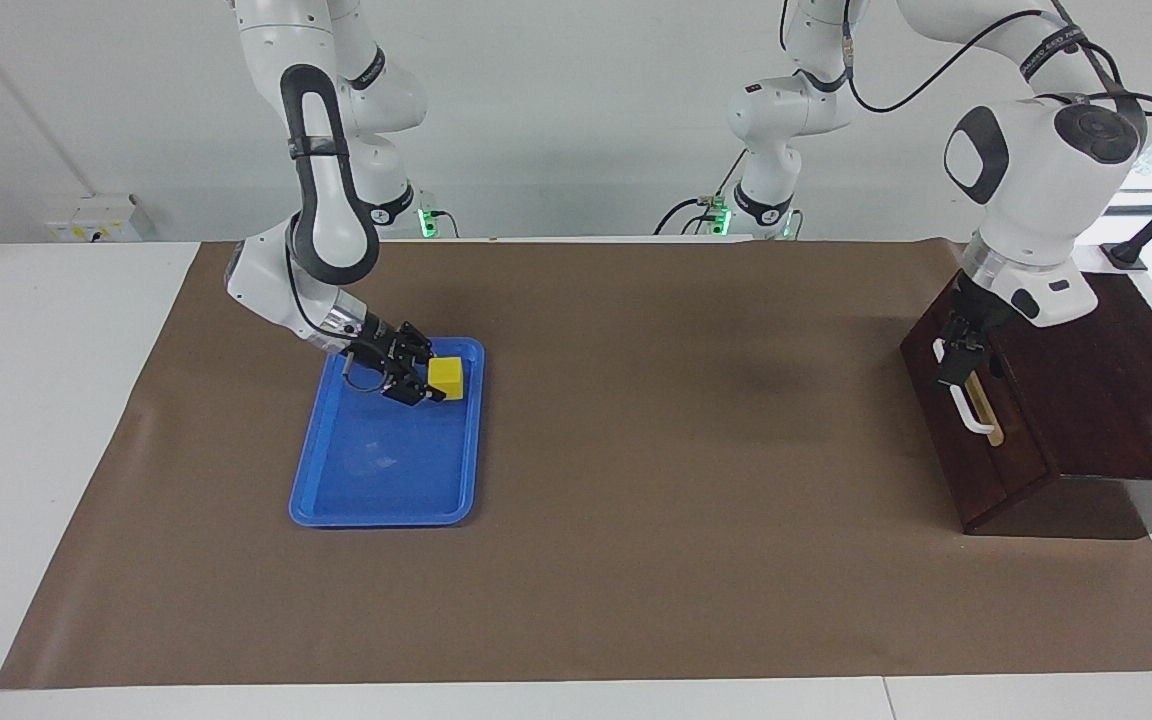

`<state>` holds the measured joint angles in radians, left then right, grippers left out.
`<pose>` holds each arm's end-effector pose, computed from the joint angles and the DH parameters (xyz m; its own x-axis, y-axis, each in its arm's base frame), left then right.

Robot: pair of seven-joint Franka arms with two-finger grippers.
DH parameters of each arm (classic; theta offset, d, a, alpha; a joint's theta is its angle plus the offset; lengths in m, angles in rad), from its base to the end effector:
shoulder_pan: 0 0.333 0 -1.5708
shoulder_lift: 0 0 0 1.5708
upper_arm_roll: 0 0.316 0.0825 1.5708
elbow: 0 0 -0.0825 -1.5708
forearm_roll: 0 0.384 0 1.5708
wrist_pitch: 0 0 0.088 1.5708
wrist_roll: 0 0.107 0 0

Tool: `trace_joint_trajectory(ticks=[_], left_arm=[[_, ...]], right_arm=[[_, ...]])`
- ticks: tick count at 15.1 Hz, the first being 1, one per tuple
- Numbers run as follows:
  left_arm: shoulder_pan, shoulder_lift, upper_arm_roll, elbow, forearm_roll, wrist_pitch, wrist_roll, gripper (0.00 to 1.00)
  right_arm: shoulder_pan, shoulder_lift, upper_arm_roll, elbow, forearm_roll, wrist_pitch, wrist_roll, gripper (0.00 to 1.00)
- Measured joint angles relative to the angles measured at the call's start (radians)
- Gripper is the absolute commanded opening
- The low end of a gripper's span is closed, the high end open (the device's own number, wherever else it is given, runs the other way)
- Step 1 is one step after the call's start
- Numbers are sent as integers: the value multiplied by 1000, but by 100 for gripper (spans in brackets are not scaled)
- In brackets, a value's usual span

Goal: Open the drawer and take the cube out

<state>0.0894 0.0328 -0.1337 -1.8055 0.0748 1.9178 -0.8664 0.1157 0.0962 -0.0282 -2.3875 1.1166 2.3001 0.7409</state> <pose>0.5809 -0.0196 0.5249 0.6926 0.7139 0.1027 0.7165 -0.6974 0.0163 0.4854 0.0616 0.2722 0.0918 -0.7346 -0.6723 -0.9917 -0.0067 -0.1281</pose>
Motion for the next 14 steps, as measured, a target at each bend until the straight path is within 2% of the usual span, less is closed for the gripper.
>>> trace_joint_trajectory(ticks=[4, 9, 10, 11, 12, 14], left_arm=[[1, -21, 8, 0, -1, -71, 249, 100], [25, -42, 19, 0, -33, -85, 528, 100], [25, -46, 19, 0, -34, -87, 575, 100], [24, -51, 18, 0, -34, -92, 623, 100], [24, -59, 18, 1, -35, -106, 693, 100], [23, -65, 15, 3, -36, -113, 741, 100]], right_arm=[[2, -6, 0, -23, 0, 22, -1, 0], [31, -12, 2, -54, 0, 64, -3, 1], [31, -12, 2, -54, 0, 64, -3, 14], [31, -12, 2, -54, 0, 64, -3, 76], [31, -13, 2, -54, 0, 65, -3, 100], [31, -14, 2, -54, 0, 66, -3, 100]])
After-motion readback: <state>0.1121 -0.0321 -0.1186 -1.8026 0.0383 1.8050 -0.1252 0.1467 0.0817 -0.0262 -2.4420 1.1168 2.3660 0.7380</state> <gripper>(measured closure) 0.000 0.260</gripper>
